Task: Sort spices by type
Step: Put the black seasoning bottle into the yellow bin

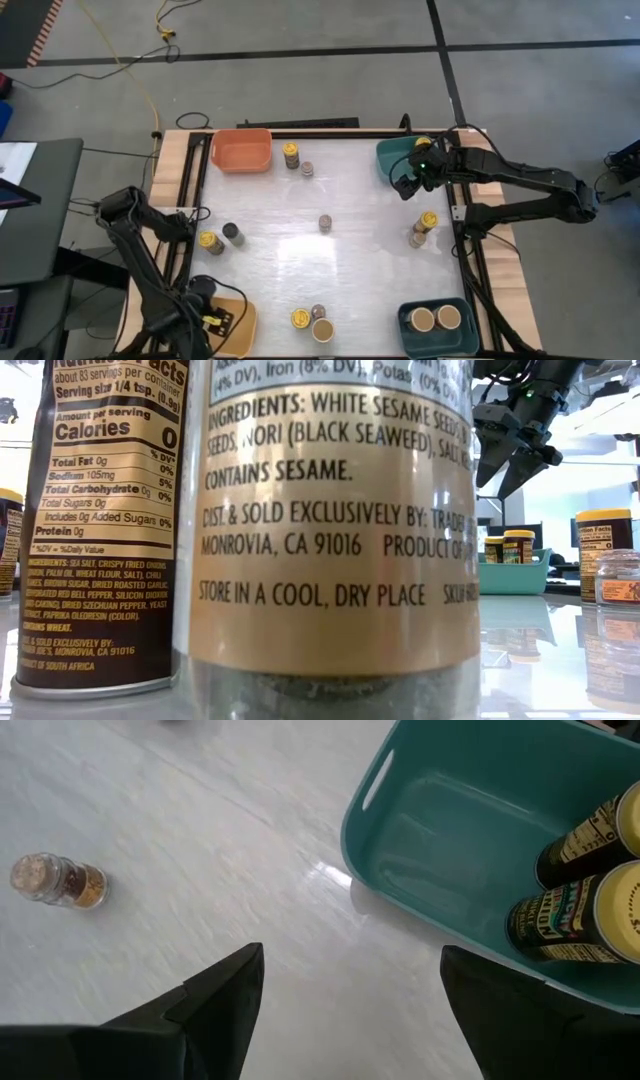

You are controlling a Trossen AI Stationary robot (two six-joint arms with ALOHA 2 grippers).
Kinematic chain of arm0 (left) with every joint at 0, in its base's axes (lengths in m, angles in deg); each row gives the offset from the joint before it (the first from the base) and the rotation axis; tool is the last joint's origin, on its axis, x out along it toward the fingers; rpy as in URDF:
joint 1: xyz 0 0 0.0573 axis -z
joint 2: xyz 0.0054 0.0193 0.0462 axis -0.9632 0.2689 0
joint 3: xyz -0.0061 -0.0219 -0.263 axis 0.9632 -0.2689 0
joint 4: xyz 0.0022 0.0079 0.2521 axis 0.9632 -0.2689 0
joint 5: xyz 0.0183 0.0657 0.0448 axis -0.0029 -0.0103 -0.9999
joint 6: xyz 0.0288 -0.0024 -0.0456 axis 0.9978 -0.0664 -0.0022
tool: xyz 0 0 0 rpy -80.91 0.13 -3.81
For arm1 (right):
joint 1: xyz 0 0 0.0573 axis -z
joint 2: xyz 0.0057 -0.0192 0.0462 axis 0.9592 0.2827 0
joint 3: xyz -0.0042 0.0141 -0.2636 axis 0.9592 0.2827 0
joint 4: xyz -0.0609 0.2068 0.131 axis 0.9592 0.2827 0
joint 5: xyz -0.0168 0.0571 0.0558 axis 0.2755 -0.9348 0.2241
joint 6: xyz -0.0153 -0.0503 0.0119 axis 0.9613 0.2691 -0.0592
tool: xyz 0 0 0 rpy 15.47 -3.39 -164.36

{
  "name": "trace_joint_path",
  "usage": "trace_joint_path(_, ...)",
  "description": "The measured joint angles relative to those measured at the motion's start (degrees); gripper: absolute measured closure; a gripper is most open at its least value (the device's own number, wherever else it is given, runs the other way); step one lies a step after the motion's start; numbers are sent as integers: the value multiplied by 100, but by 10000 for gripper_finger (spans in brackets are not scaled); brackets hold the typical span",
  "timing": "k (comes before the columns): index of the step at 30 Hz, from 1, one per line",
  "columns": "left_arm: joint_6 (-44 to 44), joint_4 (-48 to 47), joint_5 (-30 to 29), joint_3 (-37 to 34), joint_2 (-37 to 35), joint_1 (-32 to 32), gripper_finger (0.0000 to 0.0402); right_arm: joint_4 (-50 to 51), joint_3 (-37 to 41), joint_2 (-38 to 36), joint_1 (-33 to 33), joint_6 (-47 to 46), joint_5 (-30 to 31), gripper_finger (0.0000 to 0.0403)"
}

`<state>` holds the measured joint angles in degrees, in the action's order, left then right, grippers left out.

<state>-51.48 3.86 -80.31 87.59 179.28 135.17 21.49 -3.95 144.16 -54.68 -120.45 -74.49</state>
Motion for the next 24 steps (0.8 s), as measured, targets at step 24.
trace_joint_path(24, 2479, -295, -3733, 7, -1734, -1750, 91, -11, 0, 1, 0, -153, 1, 72)
